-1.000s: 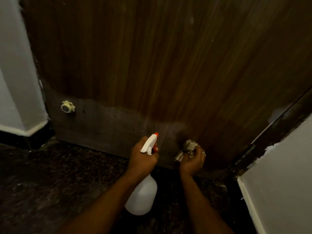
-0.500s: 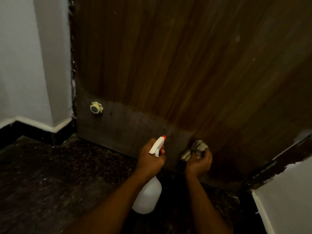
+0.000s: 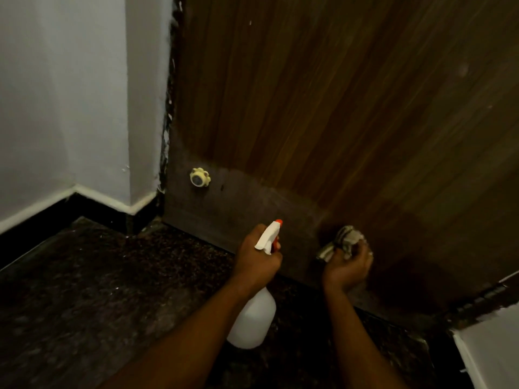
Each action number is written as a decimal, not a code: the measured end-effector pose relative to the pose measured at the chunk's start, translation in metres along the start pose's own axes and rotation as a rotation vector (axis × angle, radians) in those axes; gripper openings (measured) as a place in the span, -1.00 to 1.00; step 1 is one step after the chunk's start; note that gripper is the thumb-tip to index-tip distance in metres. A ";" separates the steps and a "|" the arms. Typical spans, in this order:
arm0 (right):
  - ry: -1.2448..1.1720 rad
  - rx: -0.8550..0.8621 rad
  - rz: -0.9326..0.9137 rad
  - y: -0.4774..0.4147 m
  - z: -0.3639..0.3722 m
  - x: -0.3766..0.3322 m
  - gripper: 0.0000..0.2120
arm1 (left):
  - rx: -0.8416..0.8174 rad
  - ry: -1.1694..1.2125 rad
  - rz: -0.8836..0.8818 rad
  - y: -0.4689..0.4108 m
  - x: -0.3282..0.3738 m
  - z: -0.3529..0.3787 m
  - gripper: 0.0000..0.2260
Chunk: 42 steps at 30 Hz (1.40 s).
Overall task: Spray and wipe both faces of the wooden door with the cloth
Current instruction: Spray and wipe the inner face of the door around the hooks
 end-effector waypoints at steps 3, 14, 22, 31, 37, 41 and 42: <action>0.008 -0.076 -0.215 -0.017 0.030 -0.055 -0.60 | 0.009 -0.021 0.021 -0.005 0.000 -0.010 -0.73; 0.104 -0.233 -0.187 -0.001 0.040 -0.066 -0.60 | 0.099 -0.072 0.047 -0.009 -0.013 -0.057 -0.77; 0.283 -0.754 -0.725 0.051 0.103 -0.135 -0.58 | 0.136 0.002 0.054 -0.011 -0.001 -0.087 -0.66; 0.235 -0.606 -0.781 0.029 0.110 -0.185 -0.63 | 0.150 0.043 0.027 -0.024 -0.002 -0.127 -0.69; 0.287 -0.928 -1.333 0.083 0.161 -0.182 -0.68 | 0.186 0.009 -0.016 -0.032 -0.012 -0.143 -0.73; 0.272 -0.838 -1.296 0.056 0.150 -0.186 -0.61 | 0.235 0.003 -0.008 -0.031 -0.016 -0.165 -0.70; 0.247 -0.782 -1.241 0.046 0.149 -0.199 -0.64 | 0.249 0.000 -0.006 -0.030 -0.016 -0.171 -0.67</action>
Point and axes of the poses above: each hand's wrist, its own y-axis away from the middle knuckle, its own z-axis out of the palm, x = y × z, the point moved 6 cm from there along -y, towards the middle knuckle, and after that the axes turned 14 degrees about -z, right-handed, at the moved point
